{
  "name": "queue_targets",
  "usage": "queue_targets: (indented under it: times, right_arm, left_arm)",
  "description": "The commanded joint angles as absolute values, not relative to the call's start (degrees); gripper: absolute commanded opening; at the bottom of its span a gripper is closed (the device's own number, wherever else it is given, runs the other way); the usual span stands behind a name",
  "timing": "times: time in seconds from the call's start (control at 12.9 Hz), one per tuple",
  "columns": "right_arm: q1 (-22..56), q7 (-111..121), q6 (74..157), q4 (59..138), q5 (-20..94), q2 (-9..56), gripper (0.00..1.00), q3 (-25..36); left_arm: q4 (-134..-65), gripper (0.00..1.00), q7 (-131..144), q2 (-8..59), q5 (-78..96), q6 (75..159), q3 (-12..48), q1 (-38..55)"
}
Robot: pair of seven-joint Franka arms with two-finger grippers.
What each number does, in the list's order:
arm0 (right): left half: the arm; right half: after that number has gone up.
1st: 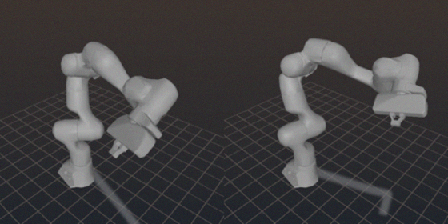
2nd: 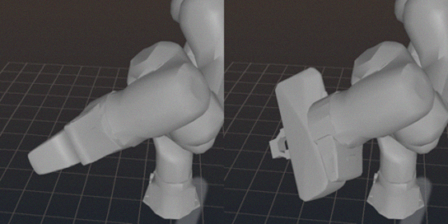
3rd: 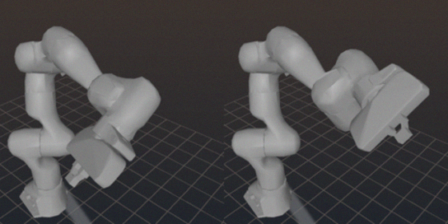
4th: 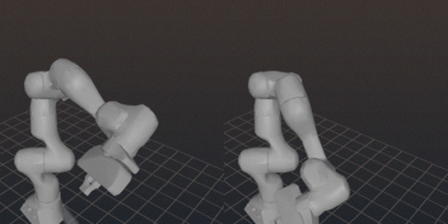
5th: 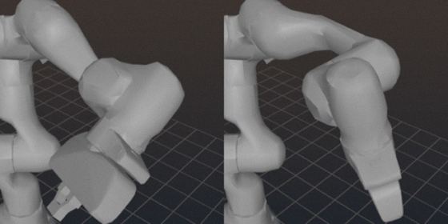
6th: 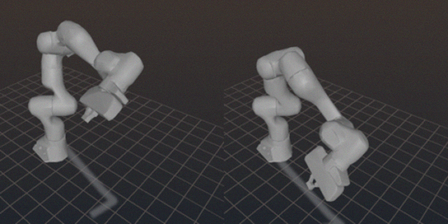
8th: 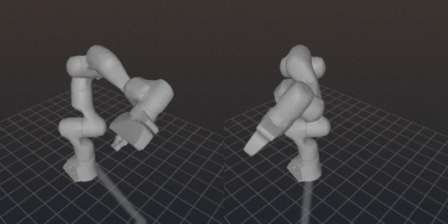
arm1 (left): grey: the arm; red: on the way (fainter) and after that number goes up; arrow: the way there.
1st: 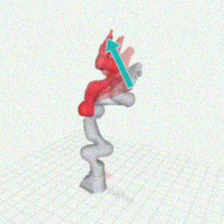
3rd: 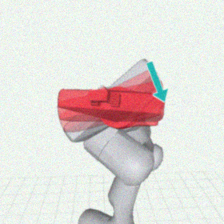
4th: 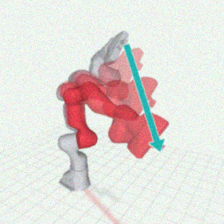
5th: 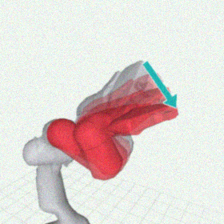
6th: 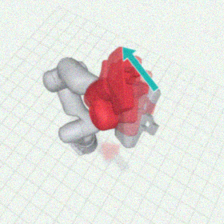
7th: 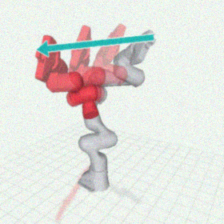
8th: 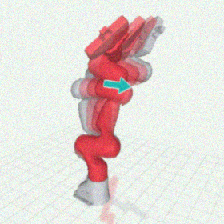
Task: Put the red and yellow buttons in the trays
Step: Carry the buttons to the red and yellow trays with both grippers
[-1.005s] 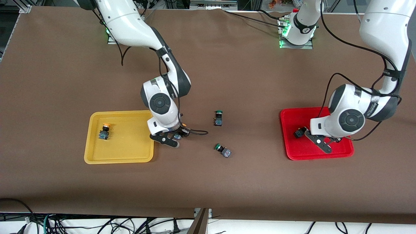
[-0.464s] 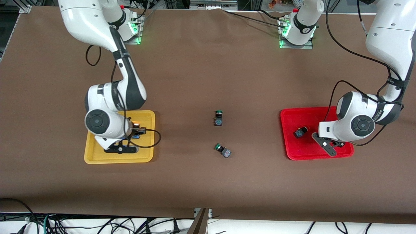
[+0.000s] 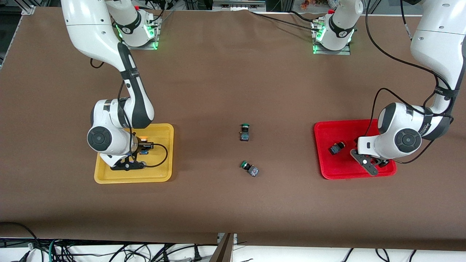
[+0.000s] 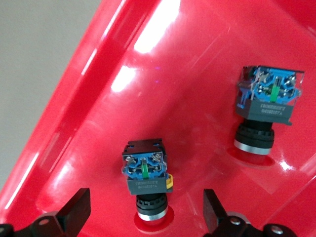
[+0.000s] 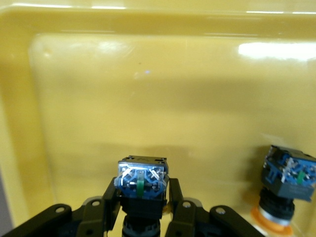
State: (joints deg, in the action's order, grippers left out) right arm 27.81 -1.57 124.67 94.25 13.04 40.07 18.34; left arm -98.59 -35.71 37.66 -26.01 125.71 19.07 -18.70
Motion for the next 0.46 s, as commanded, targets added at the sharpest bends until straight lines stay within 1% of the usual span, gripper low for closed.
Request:
queue_targets:
  times: [0.0, 0.08, 0.15, 0.23, 0.31, 0.39]
  right_arm:
    - [28.0, -0.2, 130.8, 98.9, 14.4, 39.3, 0.0, 18.1]
    - [28.1, -0.3, 131.1, 99.3, 14.4, 39.3, 0.0, 18.1]
    - [28.0, -0.3, 131.0, 99.3, 14.4, 39.3, 0.18, 18.1]
    - [28.0, -0.4, 130.6, 99.1, 14.4, 39.2, 0.69, 18.1]
    - [28.0, -0.4, 130.3, 98.7, 14.4, 38.7, 1.0, 18.2]
    - [28.0, -0.1, 128.8, 98.2, 14.4, 37.3, 1.0, 18.4]
  left_arm:
    - [-98.1, 1.0, -35.9, 32.2, -25.1, 120.8, 21.3, -19.3]
    - [-97.9, 1.0, -35.3, 29.6, -22.2, 118.1, 22.5, -19.2]
    - [-97.8, 1.0, -34.5, 27.3, -19.2, 116.5, 23.0, -19.2]
    - [-97.2, 1.0, -32.9, 25.5, -16.0, 114.1, 23.0, -19.2]
    - [-95.2, 1.0, -31.2, 24.9, -13.4, 109.9, 23.1, -19.0]
    - [-91.3, 1.0, -29.5, 24.9, -10.5, 103.9, 23.2, -18.7]
